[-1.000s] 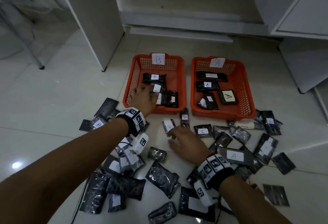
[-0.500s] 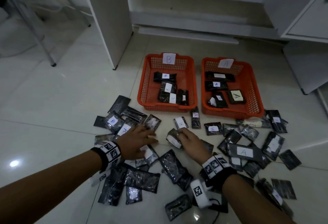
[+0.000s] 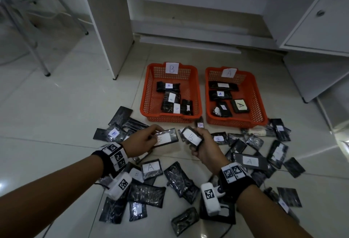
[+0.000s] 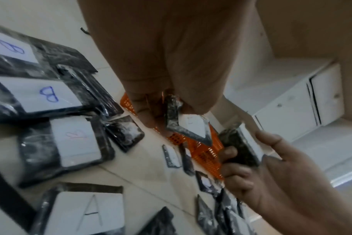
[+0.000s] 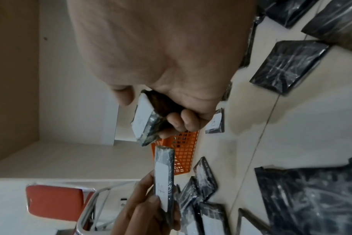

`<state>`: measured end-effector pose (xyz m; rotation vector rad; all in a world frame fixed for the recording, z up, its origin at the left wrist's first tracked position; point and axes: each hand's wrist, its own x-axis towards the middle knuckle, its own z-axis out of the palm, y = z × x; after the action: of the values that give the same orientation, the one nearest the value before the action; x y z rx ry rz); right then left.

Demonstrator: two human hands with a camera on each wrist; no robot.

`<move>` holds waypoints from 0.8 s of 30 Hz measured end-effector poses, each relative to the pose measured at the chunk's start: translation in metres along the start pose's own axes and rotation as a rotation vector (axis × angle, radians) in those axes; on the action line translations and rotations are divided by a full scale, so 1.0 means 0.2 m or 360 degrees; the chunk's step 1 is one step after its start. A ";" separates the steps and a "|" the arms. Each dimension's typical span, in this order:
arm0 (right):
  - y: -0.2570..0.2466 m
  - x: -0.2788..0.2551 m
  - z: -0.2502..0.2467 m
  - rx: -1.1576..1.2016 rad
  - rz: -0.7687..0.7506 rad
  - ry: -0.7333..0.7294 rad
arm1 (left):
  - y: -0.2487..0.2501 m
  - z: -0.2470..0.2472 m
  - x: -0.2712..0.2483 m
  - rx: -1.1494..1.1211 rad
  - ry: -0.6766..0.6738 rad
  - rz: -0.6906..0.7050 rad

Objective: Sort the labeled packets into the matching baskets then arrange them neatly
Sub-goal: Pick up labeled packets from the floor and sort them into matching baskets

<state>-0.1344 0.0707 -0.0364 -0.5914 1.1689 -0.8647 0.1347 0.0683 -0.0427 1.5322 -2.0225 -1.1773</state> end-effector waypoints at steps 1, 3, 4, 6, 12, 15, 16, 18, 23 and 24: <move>-0.02 -0.02 0.01 0.0031 -0.0008 -0.0030 | 0.02 0.00 0.00 -0.0092 -0.0010 -0.0023; -0.05 -0.03 0.02 0.0014 -0.0093 -0.0029 | 0.06 -0.01 0.00 -0.0244 -0.0010 -0.0054; -0.06 -0.05 0.02 -0.0042 -0.0152 -0.0029 | 0.07 -0.01 0.00 -0.0303 0.0000 -0.0064; -0.08 -0.06 0.02 -0.0129 -0.0224 -0.0036 | 0.10 -0.02 0.01 -0.0369 0.0033 -0.0060; -0.13 -0.04 -0.02 -0.0335 -0.0461 0.0082 | 0.15 -0.03 0.06 -0.0455 0.0400 -0.0026; -0.16 0.00 -0.04 -0.0563 -0.0581 0.0188 | 0.15 -0.06 0.14 -0.0365 0.0630 -0.0079; -0.17 0.03 -0.04 -0.0621 -0.0619 0.0201 | 0.15 -0.08 0.18 -0.0299 0.0684 -0.0090; -0.19 0.09 -0.05 -0.0708 -0.0672 0.0250 | 0.15 -0.13 0.28 -0.0113 0.0783 -0.0105; -0.25 0.26 -0.04 -0.0882 -0.0785 0.0607 | 0.09 -0.21 0.54 0.0334 0.0934 -0.0356; -0.27 0.31 -0.04 -0.0966 -0.0803 0.0677 | 0.07 -0.21 0.58 0.0401 0.0957 -0.0433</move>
<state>-0.1487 -0.0100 -0.0293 -1.2808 1.7280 -1.0943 0.1127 -0.0528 -0.0305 2.0287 -1.6270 -0.4498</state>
